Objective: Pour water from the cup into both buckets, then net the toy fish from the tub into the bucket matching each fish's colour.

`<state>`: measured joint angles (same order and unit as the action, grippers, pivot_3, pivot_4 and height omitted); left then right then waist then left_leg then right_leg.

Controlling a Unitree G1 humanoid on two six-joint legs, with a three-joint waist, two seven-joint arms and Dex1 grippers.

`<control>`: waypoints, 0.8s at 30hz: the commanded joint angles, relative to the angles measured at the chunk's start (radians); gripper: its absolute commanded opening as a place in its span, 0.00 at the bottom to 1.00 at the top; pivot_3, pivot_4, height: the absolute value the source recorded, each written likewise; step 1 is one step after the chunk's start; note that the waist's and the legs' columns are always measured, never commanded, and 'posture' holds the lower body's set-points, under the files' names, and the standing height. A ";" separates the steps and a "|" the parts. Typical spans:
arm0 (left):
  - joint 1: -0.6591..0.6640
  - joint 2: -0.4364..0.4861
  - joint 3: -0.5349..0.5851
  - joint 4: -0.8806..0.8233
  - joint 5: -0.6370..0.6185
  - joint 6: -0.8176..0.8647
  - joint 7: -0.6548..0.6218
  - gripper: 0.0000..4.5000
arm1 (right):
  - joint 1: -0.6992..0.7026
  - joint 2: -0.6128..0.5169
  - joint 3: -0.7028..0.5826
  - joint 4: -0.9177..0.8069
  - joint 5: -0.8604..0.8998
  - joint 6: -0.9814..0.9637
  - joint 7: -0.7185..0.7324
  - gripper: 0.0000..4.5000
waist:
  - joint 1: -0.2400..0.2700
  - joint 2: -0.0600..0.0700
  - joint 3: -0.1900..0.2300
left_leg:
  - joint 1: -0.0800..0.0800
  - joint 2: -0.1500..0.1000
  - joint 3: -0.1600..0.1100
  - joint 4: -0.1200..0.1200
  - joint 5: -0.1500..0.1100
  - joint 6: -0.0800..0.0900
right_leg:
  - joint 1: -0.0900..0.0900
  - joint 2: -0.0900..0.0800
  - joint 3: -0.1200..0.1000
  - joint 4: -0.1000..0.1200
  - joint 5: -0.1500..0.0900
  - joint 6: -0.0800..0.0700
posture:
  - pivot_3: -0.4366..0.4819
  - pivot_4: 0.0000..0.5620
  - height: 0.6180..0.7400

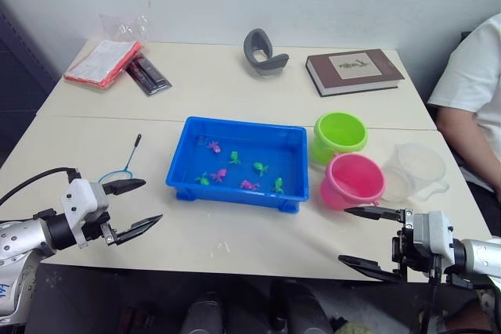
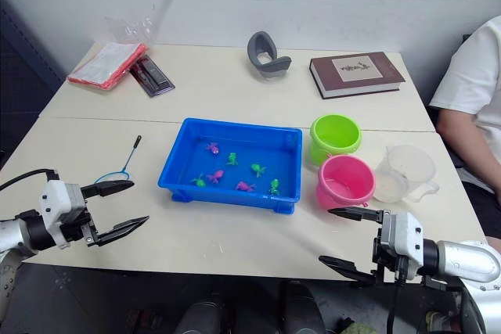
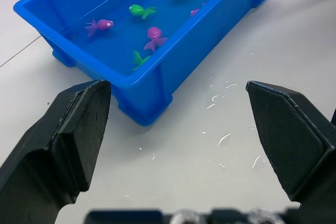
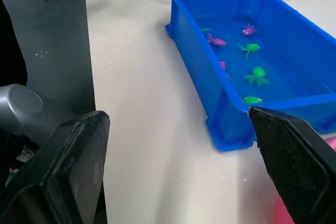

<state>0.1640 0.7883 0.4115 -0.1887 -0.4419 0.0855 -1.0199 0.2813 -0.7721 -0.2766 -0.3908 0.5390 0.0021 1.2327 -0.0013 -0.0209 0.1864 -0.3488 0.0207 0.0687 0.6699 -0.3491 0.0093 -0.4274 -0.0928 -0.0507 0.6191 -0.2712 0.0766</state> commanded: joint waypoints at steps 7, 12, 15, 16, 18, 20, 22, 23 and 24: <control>0.185 -0.190 0.272 -0.099 -0.141 0.075 0.207 0.99 | -0.109 0.106 0.121 -0.031 0.071 0.003 -0.019 1.00 | -0.021 -0.001 -0.001 | 0.001 0.001 0.000 -0.001 0.000 0.000 | 0.000 0.000 0.000 0.001 0.000 0.000 | 0.48 0.27 1.00; 0.315 -0.277 0.338 -0.212 -0.181 0.081 0.253 0.99 | -0.124 0.138 0.132 -0.028 0.116 0.013 -0.020 1.00 | -0.015 -0.004 -0.002 | 0.002 0.001 -0.001 0.000 0.000 0.000 | 0.002 0.000 0.000 0.000 0.000 0.000 | 0.48 0.27 1.00; 0.358 -0.274 0.331 -0.239 -0.190 0.080 0.226 0.99 | -0.122 0.140 0.137 -0.032 0.115 0.023 -0.030 1.00 | -0.001 -0.005 -0.003 | 0.002 0.001 -0.002 0.000 0.000 0.000 | 0.002 -0.001 0.000 -0.001 -0.001 -0.001 | 0.48 0.27 1.00; 0.361 -0.271 0.330 -0.239 -0.192 0.079 0.223 0.99 | -0.121 0.141 0.137 -0.034 0.114 0.022 -0.034 1.00 | 0.002 -0.005 -0.003 | 0.003 0.000 -0.002 0.000 0.000 0.000 | 0.002 -0.001 0.000 -0.001 -0.001 -0.002 | 0.48 0.27 1.00; 0.350 -0.253 0.323 -0.240 -0.199 0.089 0.215 0.99 | -0.115 0.150 0.126 -0.036 0.100 0.013 -0.061 1.00 | 0.003 -0.005 -0.003 | 0.002 0.000 -0.002 0.000 0.000 0.000 | 0.002 -0.001 -0.001 -0.001 -0.001 -0.002 | 0.48 0.27 1.00; 0.337 -0.236 0.313 -0.241 -0.209 0.102 0.205 0.99 | -0.102 0.159 0.109 -0.041 0.088 0.012 -0.103 1.00 | 0.002 -0.005 -0.003 | 0.002 0.000 -0.002 0.000 0.000 0.000 | 0.002 -0.001 -0.001 -0.001 -0.002 -0.003 | 0.48 0.27 1.00; 0.316 -0.217 0.295 -0.245 -0.222 0.120 0.196 0.99 | -0.071 0.171 0.072 -0.057 0.075 0.007 -0.160 1.00 | 0.003 -0.005 -0.003 | 0.002 0.000 -0.002 0.000 0.000 0.000 | 0.002 -0.001 -0.001 -0.001 -0.001 -0.003 | 0.48 0.27 1.00; 0.301 -0.203 0.275 -0.247 -0.223 0.129 0.187 0.99 | -0.038 0.177 0.039 -0.073 0.068 0.004 -0.193 1.00 | 0.004 -0.005 -0.003 | 0.002 0.000 -0.002 0.000 0.000 0.000 | 0.002 -0.001 -0.001 -0.001 -0.002 -0.003 | 0.48 0.27 1.00; 0.268 -0.182 0.232 -0.252 -0.224 0.148 0.177 0.99 | 0.028 0.184 -0.019 -0.089 0.052 -0.004 -0.226 1.00 | 0.007 -0.004 -0.003 | 0.002 0.000 -0.003 0.000 0.000 0.000 | 0.002 -0.001 -0.002 -0.001 -0.001 -0.003 | 0.48 0.27 1.00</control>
<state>0.4504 0.5850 0.6750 -0.4032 -0.6412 0.2184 -0.8250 0.2655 -0.5939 -0.2142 -0.4340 0.5980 0.0203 1.0531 0.0061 -0.0253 0.1836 -0.3475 0.0207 0.0660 0.6694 -0.3496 0.0092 -0.4251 -0.0937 -0.0524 0.6182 -0.2727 0.0741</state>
